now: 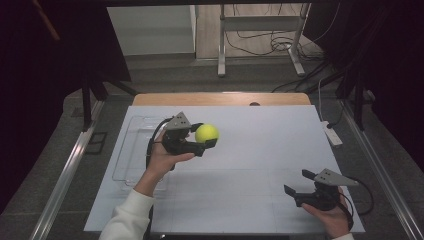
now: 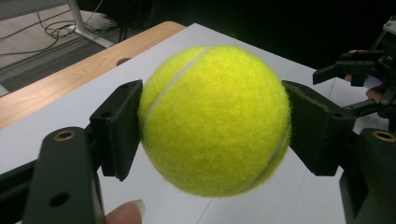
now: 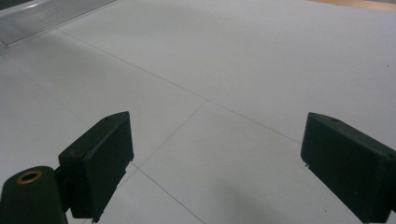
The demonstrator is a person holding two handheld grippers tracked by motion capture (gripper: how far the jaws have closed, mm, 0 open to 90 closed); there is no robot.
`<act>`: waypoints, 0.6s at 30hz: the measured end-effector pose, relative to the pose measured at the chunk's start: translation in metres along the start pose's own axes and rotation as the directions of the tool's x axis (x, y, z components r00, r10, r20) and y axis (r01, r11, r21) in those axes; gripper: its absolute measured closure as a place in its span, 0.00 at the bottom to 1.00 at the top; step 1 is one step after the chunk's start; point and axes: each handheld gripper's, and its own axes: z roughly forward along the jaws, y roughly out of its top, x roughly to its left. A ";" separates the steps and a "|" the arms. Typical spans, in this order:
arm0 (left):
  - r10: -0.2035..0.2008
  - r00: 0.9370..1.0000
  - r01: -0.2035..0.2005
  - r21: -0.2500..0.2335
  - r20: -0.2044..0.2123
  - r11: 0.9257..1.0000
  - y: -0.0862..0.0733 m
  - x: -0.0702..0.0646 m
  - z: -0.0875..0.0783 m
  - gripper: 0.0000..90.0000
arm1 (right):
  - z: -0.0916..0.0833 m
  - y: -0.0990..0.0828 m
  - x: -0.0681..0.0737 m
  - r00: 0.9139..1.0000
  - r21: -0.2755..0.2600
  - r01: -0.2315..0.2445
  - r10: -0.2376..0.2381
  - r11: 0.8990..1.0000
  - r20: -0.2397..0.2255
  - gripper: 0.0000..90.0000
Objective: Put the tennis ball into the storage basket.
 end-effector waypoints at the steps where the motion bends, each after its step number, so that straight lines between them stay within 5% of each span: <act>1: -0.002 1.000 0.002 0.000 -0.002 1.000 0.000 0.001 0.000 0.30 | 0.000 0.000 0.000 1.000 0.000 0.000 0.000 1.000 0.000 0.10; 18: -0.015 0.999 0.014 -0.023 -0.041 1.000 -0.001 0.009 -0.010 0.30 | 0.000 0.000 0.000 1.000 0.001 -0.001 0.001 1.000 0.001 0.10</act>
